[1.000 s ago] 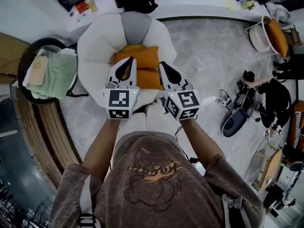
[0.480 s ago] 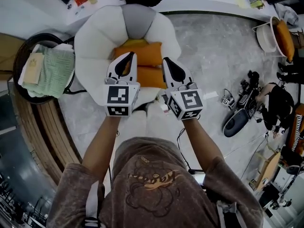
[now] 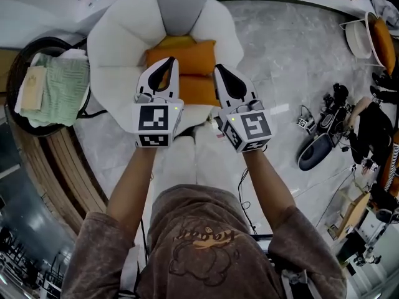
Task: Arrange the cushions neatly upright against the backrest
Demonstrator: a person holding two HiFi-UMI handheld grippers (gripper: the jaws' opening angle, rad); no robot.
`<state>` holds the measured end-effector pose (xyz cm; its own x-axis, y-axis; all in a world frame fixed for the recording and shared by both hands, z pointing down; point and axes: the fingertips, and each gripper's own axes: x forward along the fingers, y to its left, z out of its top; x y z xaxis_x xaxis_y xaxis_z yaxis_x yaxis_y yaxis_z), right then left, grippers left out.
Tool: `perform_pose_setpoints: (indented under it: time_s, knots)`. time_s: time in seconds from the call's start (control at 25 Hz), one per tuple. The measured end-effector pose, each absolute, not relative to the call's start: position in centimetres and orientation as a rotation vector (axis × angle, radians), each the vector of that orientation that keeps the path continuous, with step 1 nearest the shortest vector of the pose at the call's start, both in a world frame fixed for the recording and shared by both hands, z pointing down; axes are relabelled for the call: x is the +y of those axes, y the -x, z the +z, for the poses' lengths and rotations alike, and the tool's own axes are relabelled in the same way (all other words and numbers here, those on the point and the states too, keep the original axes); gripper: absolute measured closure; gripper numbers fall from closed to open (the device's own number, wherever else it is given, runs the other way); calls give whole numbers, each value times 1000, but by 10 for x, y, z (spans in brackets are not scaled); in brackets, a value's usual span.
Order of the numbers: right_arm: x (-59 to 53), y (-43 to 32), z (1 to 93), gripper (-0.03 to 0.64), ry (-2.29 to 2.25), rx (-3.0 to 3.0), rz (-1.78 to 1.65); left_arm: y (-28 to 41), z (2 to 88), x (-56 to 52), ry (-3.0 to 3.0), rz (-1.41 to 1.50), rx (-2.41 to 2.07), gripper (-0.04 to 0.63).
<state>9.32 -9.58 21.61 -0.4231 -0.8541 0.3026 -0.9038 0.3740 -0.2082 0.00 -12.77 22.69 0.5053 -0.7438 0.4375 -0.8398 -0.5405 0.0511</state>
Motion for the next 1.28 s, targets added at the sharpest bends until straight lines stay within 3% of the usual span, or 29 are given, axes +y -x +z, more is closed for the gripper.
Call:
perform_pose_setpoints:
  time_s: [1.28]
  knots:
    - [-129, -105, 426, 598, -1580, -2376, 651, -13, 451, -140, -2396, 685, -1253, 591]
